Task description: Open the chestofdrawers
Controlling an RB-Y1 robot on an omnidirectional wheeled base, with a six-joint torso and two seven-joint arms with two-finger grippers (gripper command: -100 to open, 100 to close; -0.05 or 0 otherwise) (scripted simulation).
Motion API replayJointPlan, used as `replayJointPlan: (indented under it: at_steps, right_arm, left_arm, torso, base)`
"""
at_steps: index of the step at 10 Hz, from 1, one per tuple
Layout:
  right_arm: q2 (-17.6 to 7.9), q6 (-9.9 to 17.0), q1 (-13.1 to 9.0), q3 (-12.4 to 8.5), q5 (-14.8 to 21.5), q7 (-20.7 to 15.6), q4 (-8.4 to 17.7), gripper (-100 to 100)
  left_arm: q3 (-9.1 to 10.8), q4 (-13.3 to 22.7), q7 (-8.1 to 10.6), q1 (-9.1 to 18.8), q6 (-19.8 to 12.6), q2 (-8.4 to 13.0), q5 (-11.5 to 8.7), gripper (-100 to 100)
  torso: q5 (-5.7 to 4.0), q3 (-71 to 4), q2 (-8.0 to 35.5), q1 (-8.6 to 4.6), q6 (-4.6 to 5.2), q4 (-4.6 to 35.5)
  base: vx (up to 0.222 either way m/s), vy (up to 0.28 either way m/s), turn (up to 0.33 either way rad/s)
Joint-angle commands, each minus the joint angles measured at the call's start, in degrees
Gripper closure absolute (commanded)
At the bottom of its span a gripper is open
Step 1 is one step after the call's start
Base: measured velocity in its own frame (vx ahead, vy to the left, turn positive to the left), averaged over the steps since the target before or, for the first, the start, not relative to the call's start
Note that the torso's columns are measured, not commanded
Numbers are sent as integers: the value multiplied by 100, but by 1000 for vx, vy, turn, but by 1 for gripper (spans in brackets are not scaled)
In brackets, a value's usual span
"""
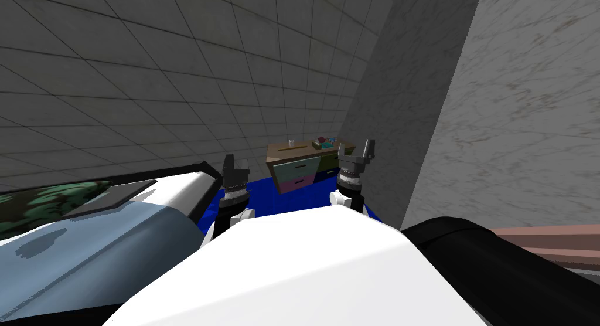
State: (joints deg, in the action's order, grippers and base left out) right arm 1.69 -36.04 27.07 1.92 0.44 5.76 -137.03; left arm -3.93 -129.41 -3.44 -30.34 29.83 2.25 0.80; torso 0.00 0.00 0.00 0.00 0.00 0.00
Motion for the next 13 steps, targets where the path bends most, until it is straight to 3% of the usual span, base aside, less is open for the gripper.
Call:
replayJointPlan:
  at_steps: [1, 9, 10, 13]
  right_arm:
    - [0, 0, 0, 0, 0, 0, 0, 0]
    - [0, 0, 0, 0, 0, 0, -2, 0]
    - [-244, 79, -9, 13, 78, -23, 56, -100]
    - [-713, 388, -42, 63, 389, -114, 268, -100]
  left_arm:
    - [0, 0, 0, 0, 0, 0, 0, 0]
    - [0, -2, 0, 0, 1, 0, 0, 0]
    - [0, -2, 0, 0, 1, 0, 0, 0]
    - [0, 1, 0, 0, 0, 0, 0, 0]
  torso:
    - [0, -467, 232, 0, 0, 235]
    - [0, -7073, 3539, 0, 0, 3537]
    - [0, -7919, 3962, 0, 0, 3960]
    - [0, -8452, 4222, 1, 0, 4221]
  base:
    - [0, 0, 0]
    - [0, 0, 0]
    - [6, 3, 55]
    - [3, 5, 104]
